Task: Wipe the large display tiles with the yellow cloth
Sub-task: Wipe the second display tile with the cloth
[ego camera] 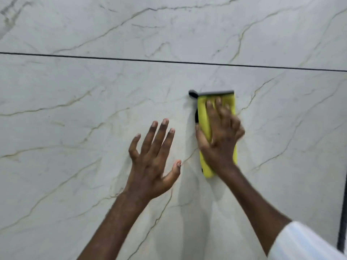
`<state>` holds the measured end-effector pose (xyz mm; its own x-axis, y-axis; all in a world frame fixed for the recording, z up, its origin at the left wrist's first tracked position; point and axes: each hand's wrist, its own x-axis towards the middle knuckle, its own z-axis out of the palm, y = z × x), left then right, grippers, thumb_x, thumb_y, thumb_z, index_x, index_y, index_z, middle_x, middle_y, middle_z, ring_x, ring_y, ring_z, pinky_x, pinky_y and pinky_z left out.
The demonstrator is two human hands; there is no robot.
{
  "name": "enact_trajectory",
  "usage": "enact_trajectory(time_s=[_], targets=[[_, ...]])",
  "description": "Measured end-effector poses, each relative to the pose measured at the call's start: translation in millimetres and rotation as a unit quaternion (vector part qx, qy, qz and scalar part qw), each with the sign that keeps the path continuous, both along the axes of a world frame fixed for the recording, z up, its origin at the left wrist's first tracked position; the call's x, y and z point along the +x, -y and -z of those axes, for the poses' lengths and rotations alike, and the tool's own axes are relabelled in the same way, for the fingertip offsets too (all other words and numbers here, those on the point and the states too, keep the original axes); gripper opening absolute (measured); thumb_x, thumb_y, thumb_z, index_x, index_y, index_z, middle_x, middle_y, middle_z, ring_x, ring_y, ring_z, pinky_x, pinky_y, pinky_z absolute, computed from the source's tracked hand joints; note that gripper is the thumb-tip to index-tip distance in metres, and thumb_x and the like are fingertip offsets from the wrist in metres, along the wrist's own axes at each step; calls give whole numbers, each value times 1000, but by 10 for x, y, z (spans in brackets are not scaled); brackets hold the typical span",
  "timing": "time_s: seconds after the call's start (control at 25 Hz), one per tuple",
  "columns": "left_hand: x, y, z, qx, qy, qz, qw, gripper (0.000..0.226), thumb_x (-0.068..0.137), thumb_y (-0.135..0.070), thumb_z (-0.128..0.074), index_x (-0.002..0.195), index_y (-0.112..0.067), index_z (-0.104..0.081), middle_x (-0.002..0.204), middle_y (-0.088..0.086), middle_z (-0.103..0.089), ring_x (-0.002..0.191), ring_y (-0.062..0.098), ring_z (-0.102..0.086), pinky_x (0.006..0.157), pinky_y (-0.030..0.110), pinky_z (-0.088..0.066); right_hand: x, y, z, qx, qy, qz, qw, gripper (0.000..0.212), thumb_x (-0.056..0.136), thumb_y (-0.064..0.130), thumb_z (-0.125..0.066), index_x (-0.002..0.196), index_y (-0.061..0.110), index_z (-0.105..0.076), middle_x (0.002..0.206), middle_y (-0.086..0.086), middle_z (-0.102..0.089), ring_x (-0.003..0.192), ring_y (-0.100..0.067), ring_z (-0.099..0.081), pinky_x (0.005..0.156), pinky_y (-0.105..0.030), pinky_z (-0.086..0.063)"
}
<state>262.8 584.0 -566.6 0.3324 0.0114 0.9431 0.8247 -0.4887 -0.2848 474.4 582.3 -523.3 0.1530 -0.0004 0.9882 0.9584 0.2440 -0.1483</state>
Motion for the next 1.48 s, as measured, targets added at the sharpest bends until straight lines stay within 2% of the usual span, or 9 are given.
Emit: enact_trajectory(time_s=[0.16, 0.36, 0.48, 0.72, 0.84, 0.96, 1.16, 1.32, 1.48], targets=[[152, -226, 240, 14, -35, -88, 995, 83, 95, -49, -57, 162, -6, -34, 171, 16, -26, 159, 39, -24, 124, 71, -16, 224, 110, 940, -50, 41, 13, 998, 68, 90, 47, -57, 154, 31, -39, 164, 3, -35, 145, -25, -34, 101, -62, -36], [135, -279, 228, 29, -34, -86, 995, 82, 98, -50, -53, 162, -5, -32, 171, 18, -26, 158, 41, -24, 123, 73, -13, 473, 90, -477, -29, 19, -19, 999, 71, 87, 47, -62, 155, 35, -44, 164, 7, -36, 136, -15, -29, 105, -56, -33], [141, -283, 252, 21, -32, -95, 995, 83, 99, -51, -51, 163, -4, -29, 171, 18, -25, 158, 42, -23, 123, 74, -14, 532, 76, -635, -15, 39, -23, 999, 70, 89, 47, -62, 156, 34, -44, 164, 9, -36, 141, -15, -29, 107, -56, -31], [227, -147, 343, 22, 0, -48, 999, 66, 104, -37, -50, 160, -4, -39, 170, 19, -25, 158, 39, -24, 122, 68, -15, 604, 10, 1727, -52, 59, 55, 995, 62, 100, 48, -50, 157, 25, -38, 164, -6, -33, 145, -30, -35, 104, -60, -34], [420, 124, 1224, -39, 50, -9, 998, 67, 103, -39, -46, 161, -7, -36, 174, 14, -15, 159, 37, -23, 120, 63, -16, 615, 192, 3071, -148, 72, 64, 984, 58, 105, 52, -39, 155, 24, -31, 166, -4, -22, 141, -34, -34, 95, -67, -40], [400, 156, 2288, -121, -41, -72, 989, 85, 94, -46, -60, 166, -15, -26, 177, 6, -8, 162, 30, -14, 124, 60, -9, 611, 219, 3066, -149, 80, 37, 985, 61, 103, 52, -44, 156, 28, -28, 166, -3, -21, 146, -32, -27, 103, -63, -35], [336, -121, 2779, -68, -41, -107, 991, 83, 97, -48, -53, 167, -16, -22, 177, 3, -7, 163, 28, -7, 129, 57, 0, 422, 62, 2322, -65, 25, 6, 998, 67, 95, 47, -55, 155, 28, -31, 161, -5, -28, 148, -26, -27, 108, -53, -27], [341, -178, 2811, -50, -26, -104, 993, 83, 97, -50, -52, 167, -16, -22, 177, 3, -7, 163, 30, -7, 129, 57, -1, 389, 51, 3471, -90, 51, 21, 994, 66, 96, 47, -54, 154, 26, -30, 161, -7, -27, 152, -27, -22, 112, -56, -22], [340, -232, 2837, -28, -26, -117, 992, 84, 97, -51, -50, 167, -14, -21, 177, 4, -4, 163, 30, -4, 128, 58, -2, 489, 360, 5186, -244, 212, 50, 945, 75, 84, 43, -65, 149, 26, -33, 156, -6, -23, 130, -32, -39, 102, -57, -31]])
